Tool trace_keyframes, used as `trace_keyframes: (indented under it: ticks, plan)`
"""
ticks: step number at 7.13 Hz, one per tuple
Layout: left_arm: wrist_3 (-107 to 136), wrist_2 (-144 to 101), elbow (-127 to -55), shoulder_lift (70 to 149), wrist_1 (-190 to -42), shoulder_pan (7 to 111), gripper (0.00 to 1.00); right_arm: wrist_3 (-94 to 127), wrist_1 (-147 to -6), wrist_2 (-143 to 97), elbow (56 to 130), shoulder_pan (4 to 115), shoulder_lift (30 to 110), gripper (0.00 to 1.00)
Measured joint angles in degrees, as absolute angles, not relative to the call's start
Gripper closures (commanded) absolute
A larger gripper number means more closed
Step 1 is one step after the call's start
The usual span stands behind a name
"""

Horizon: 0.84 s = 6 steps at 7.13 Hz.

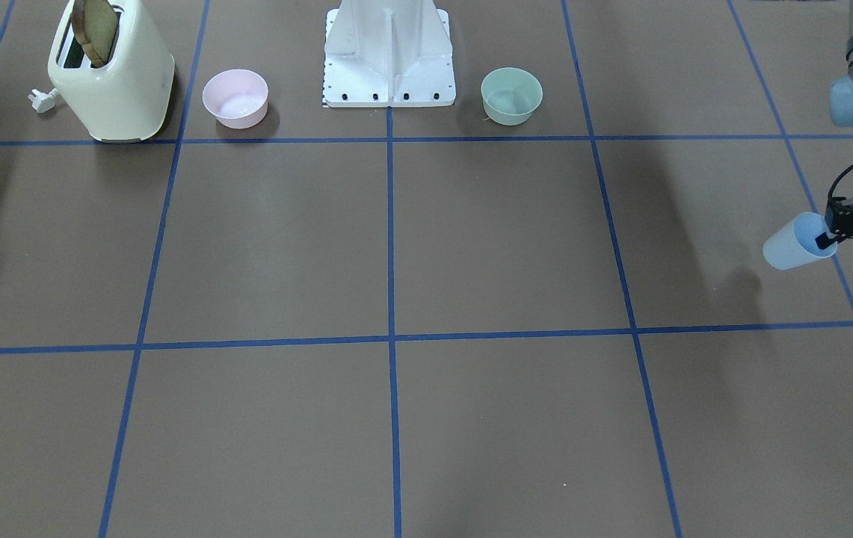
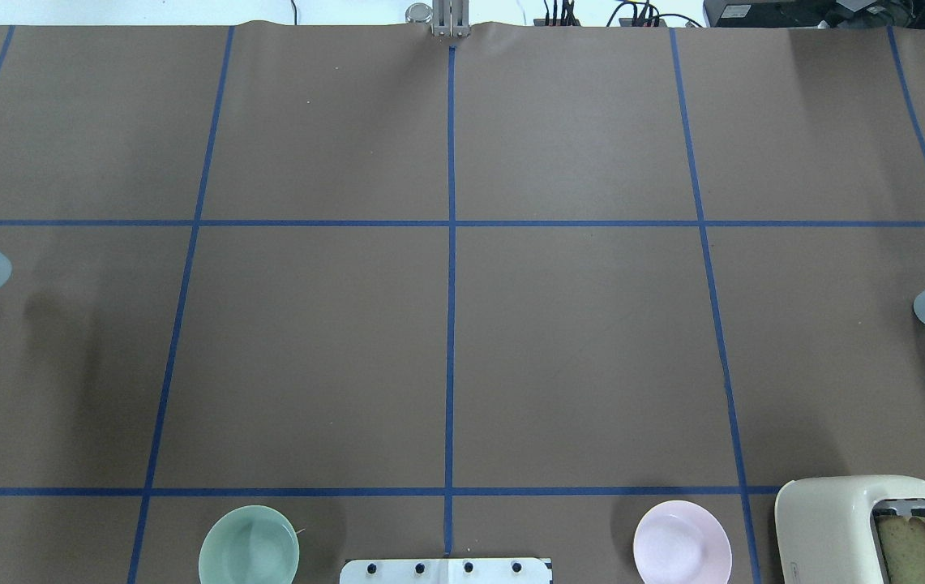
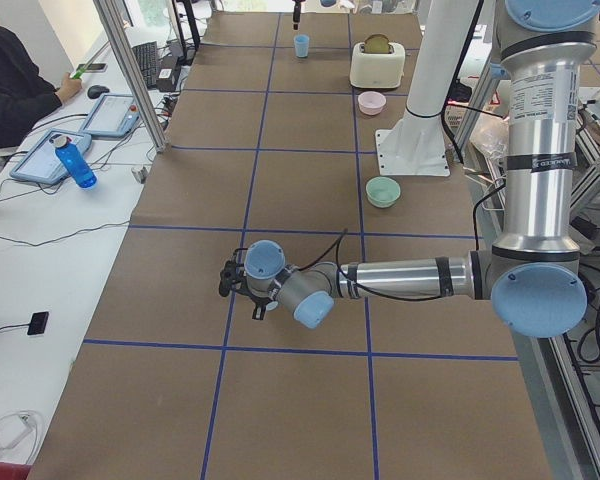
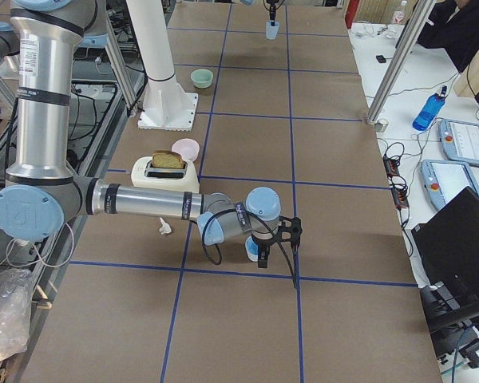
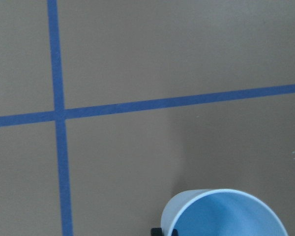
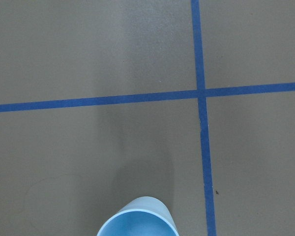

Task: Stack blue cups with both arms
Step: 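Carry the light-blue cup in the left gripper toward the table center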

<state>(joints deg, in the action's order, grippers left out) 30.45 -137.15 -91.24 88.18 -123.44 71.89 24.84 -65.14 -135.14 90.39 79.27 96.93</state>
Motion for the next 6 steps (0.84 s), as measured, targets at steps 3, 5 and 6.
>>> trace_keyframes:
  ticks: [3,5,6]
  plan:
    - [40.3,-138.2,-99.8,92.8,-114.3,70.2,1.00,24.9,-65.1,-134.9,89.0,77.7,96.9,0.00]
    - [47.3,-138.2,-100.6,96.4,-113.7,67.8,1.00,25.0,-65.1,-134.8,88.5,76.9,96.9,0.00]
    - [50.8,-138.1,-101.1,98.0,-113.7,66.5,1.00,25.1,-65.0,-134.7,88.4,76.6,96.9,0.00]
